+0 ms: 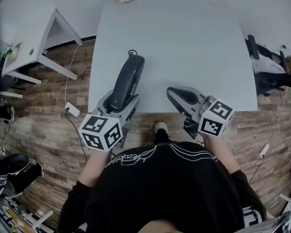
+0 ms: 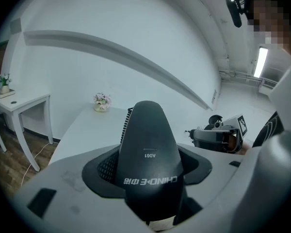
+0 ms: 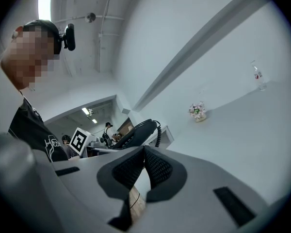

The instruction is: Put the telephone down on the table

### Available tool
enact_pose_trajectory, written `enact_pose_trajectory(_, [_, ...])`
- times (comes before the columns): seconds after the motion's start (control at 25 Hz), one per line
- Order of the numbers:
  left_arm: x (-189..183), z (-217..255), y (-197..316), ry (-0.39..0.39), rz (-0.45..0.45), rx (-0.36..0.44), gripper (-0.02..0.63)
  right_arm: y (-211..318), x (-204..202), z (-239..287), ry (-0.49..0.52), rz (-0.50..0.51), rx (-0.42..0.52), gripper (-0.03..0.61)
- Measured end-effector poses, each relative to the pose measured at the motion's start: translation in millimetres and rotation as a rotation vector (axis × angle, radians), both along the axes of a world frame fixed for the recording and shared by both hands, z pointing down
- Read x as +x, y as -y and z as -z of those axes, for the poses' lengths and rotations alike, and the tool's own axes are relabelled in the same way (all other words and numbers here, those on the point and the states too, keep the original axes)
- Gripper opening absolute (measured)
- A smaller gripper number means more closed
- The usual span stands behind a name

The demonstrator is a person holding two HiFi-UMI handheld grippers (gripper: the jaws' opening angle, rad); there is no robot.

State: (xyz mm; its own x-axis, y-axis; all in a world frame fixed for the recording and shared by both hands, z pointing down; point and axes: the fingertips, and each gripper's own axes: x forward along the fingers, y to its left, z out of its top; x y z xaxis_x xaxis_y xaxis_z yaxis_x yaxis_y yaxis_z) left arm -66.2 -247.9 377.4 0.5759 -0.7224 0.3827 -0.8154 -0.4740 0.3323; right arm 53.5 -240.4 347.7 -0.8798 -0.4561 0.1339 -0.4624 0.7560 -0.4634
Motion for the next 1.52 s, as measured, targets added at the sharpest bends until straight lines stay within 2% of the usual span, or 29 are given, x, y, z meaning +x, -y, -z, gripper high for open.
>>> enact_pose_trajectory(0.48, [1.4, -66.2, 79.6, 0.062, 0.057, -0.115, 0.284, 74.6, 22.1, -44.7, -0.008, 0.008, -0.105, 0.038])
enact_pose_trajectory(0.8, [-0.8, -113.8, 119.3, 0.088, 0.092, -0.183, 0.285, 110.7, 34.7, -90.9, -0.105, 0.008, -0.168, 0.037])
enact_pose_trajectory(1.32, [13.3, -186.7, 140.5, 0.175, 0.092, -0.284, 0.284, 131.5, 45.3, -132.2, -0.132, 0.010, -0.262, 0.038])
enact_pose_trajectory(1.52, [15.1, -197.9, 142.3, 0.249, 0.100, -0.291, 0.285, 131.0, 47.0, -142.2, -0.133, 0.008, -0.289, 0.038])
